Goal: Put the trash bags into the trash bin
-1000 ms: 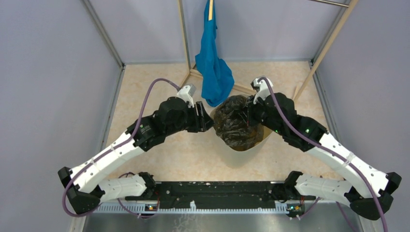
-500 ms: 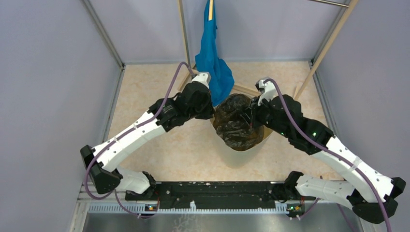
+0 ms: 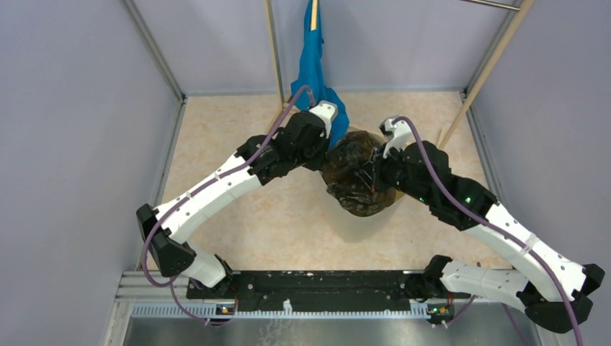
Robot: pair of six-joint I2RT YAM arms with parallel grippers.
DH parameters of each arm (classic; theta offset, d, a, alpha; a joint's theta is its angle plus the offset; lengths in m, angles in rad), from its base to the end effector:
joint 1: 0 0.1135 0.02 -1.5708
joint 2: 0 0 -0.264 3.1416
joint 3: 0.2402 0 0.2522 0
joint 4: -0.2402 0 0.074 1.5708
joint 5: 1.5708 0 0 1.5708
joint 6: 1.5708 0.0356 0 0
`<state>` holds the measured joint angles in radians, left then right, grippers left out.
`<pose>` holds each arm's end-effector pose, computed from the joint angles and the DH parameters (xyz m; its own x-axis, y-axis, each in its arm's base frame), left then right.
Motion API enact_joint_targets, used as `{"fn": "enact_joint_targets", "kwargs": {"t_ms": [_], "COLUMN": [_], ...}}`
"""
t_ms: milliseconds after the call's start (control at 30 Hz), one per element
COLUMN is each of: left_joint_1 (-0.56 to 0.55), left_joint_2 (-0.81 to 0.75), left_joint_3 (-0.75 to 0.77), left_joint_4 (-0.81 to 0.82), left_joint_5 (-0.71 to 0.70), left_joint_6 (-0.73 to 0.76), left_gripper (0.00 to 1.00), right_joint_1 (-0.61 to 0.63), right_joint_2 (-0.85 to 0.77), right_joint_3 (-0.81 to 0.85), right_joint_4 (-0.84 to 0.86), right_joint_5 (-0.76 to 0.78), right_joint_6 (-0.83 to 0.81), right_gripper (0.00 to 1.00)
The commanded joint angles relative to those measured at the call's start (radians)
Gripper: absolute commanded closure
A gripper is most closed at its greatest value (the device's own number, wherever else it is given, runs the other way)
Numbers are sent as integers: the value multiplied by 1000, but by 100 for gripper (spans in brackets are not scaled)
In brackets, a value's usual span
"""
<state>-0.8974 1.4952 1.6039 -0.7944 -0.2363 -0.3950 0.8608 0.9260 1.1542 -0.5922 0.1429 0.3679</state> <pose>0.2068 -0.2458 0.3942 -0.6135 0.1691 -0.7714 0.4452 0.8808 -0.1610 0.1267 0.1396 0.3995 -0.4553 0.0164 -0.8902 -0.5360 0.7933 0.2888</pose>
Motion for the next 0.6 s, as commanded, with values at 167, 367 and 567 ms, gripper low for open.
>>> {"fn": "enact_joint_targets", "kwargs": {"t_ms": [167,367,567], "left_joint_1": [1,7,51], "left_joint_2": [-82,-102,-128], "left_joint_3": [-19,-41,-98], "left_joint_4": [184,192,192], "left_joint_5": [45,59,225], "left_joint_6": [535,717,792], "left_gripper": [100,100,100], "right_joint_1": [-8,-7,-7], "right_joint_2": [2,28,43], "right_joint_3": [24,5,7], "right_joint_4": [19,63,82], "right_joint_5": [-40,-131,-167], "right_joint_6": [27,69,93], "right_gripper": [99,100,100]}}
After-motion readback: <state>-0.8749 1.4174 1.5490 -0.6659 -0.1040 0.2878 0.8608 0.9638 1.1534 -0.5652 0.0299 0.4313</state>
